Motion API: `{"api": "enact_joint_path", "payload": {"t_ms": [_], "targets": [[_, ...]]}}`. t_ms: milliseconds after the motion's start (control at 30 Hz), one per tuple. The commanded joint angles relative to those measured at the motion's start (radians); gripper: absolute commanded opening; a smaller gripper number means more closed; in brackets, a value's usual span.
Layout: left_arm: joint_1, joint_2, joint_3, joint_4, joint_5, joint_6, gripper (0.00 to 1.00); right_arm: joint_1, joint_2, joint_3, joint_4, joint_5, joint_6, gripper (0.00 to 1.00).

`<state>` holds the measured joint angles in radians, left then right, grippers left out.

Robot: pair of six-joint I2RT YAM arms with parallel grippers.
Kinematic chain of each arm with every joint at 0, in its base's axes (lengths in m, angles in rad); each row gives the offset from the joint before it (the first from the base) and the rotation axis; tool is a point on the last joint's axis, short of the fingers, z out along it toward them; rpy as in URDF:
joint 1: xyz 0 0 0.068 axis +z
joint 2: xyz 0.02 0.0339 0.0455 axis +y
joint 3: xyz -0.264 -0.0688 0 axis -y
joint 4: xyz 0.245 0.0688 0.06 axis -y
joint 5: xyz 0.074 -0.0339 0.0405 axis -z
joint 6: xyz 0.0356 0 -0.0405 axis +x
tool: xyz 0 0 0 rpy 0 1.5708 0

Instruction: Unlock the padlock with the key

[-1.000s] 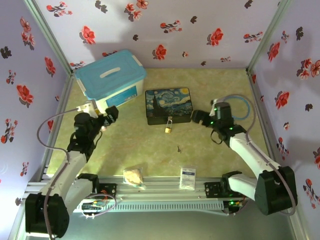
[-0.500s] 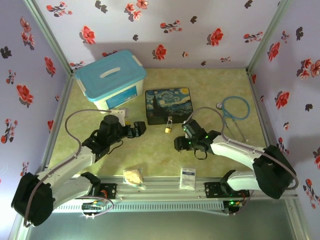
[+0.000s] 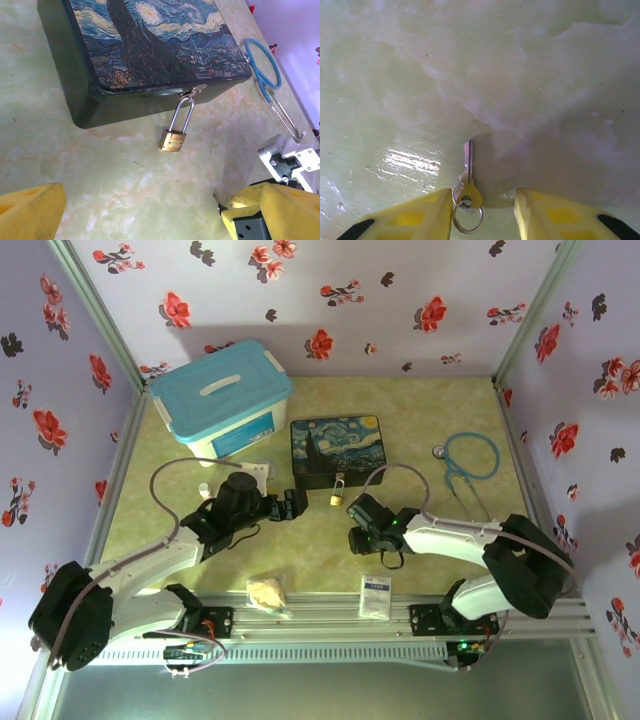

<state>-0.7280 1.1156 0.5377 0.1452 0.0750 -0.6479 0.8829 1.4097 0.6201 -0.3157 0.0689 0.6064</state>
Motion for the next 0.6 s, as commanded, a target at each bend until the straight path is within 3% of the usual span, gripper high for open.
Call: {"api": "enact_joint_path", "payload": {"t_ms": [0, 267, 467, 567], "targets": [[-0.013, 0.012, 0.026, 0.036, -0.019, -0.018, 1.00, 0.024, 0.066, 0.013, 0.005, 0.031, -0.006, 0.34], [-0.020, 0.021, 0.017, 0.040, -0.021, -0.034, 1.00, 0.080, 0.111, 0.032, -0.028, 0.074, -0.015, 0.27], [-0.021, 0.027, 0.012, 0.047, -0.023, -0.041, 1.00, 0.080, 0.117, 0.009, 0.035, 0.037, -0.038, 0.09], [-0.022, 0.033, 0.013, 0.045, -0.021, -0.038, 1.00, 0.077, 0.111, 0.007, 0.035, 0.024, -0.067, 0.04]]}}
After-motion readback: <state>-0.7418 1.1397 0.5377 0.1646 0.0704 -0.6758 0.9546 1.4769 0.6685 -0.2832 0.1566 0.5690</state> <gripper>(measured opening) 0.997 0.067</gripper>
